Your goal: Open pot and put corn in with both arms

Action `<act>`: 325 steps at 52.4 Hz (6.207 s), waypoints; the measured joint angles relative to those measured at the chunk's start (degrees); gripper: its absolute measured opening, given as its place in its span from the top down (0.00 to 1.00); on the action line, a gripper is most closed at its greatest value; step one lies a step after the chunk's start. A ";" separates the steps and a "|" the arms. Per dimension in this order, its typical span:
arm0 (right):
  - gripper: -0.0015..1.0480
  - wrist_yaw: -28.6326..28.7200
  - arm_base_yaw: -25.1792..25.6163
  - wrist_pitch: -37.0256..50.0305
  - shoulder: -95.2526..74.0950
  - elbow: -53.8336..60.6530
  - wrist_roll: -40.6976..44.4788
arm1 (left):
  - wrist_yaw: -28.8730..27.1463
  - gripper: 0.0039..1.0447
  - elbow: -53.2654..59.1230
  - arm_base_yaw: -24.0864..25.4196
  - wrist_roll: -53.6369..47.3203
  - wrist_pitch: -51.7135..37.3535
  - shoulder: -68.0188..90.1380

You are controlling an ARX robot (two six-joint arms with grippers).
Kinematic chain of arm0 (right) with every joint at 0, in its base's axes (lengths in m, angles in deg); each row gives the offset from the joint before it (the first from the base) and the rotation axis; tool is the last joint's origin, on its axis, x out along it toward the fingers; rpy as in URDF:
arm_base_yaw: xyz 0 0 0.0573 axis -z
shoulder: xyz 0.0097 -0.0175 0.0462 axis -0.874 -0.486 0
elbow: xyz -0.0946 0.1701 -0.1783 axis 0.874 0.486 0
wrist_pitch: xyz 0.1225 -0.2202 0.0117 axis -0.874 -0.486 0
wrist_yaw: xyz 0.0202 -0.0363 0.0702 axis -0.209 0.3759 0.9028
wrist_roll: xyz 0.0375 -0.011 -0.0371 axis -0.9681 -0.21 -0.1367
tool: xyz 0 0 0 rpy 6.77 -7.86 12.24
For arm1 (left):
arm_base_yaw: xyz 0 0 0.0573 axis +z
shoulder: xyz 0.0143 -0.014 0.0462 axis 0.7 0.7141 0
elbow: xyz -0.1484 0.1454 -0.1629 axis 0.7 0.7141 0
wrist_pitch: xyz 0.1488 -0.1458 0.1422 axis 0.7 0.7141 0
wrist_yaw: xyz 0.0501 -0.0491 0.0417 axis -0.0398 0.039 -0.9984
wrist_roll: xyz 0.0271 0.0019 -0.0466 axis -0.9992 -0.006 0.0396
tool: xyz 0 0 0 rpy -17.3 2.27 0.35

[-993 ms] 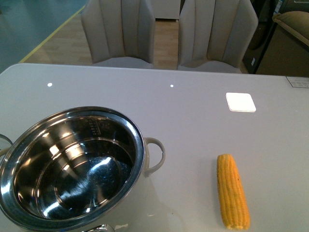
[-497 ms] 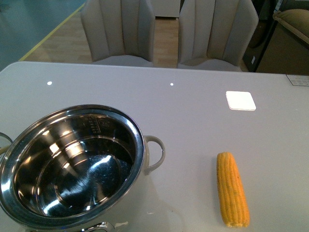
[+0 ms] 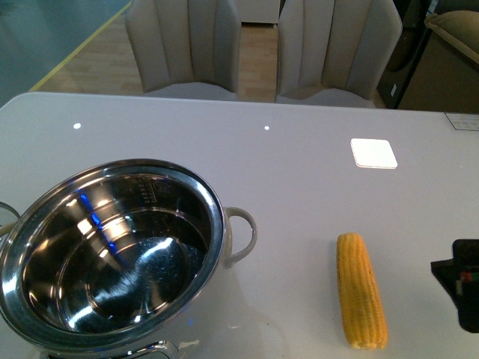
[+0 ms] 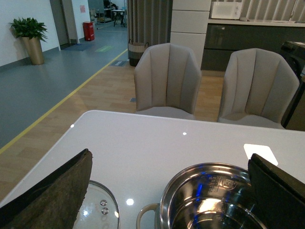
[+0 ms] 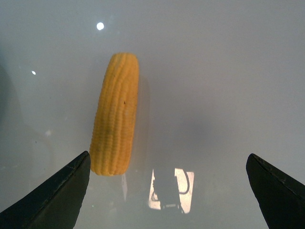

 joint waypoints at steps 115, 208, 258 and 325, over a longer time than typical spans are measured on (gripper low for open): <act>0.08 7.87 -1.73 11.26 -47.10 -21.81 6.60 | 0.00 0.06 0.00 0.00 0.00 0.02 0.00; 0.78 22.40 -24.37 0.66 -32.85 -40.63 -14.78 | 0.00 0.06 0.00 0.00 0.00 0.02 0.00; 0.35 20.90 -29.09 -3.17 -42.25 -49.09 -19.63 | 0.00 0.06 0.00 0.00 0.00 0.02 0.00; 0.09 -7.06 -9.99 -0.96 18.18 -1.01 -16.87 | 0.00 0.06 0.00 0.00 0.00 0.02 0.00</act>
